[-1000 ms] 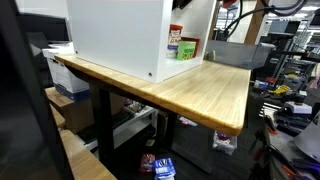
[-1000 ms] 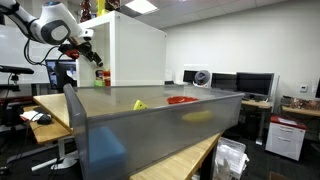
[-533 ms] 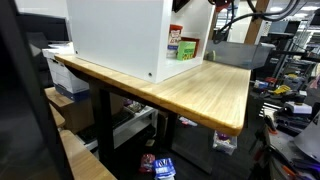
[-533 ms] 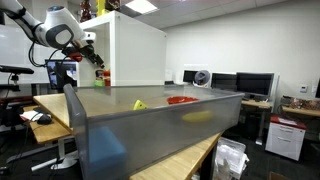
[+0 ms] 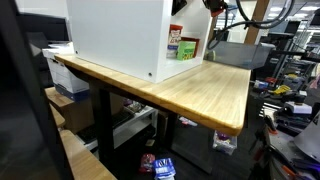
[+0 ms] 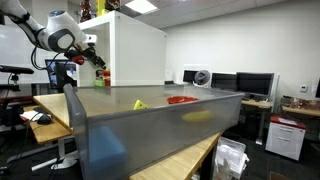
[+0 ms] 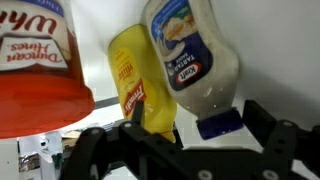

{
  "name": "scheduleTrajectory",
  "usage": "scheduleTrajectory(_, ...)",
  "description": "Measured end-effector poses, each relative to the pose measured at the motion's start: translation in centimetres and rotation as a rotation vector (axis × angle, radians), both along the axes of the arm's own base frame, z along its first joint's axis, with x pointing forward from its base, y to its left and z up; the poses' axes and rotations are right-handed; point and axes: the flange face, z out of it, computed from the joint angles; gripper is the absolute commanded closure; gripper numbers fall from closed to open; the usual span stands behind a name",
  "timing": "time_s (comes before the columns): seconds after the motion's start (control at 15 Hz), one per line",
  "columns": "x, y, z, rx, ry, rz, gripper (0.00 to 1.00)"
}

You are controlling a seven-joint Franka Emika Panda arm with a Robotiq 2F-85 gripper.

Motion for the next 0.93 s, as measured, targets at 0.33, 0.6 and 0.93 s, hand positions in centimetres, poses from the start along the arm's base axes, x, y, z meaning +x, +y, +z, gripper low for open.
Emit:
scheduleTrajectory(0.33,0.24,0.05,-0.3,0.008,-0.028,-0.009,0.0)
scheduleTrajectory(0.6,0.27,0.11,-0.38,0.013,-0.033,-0.011,0.0)
scheduleTrajectory(0.93,0.24,0.21,-0.42,0.023,-0.035,-0.013,0.0)
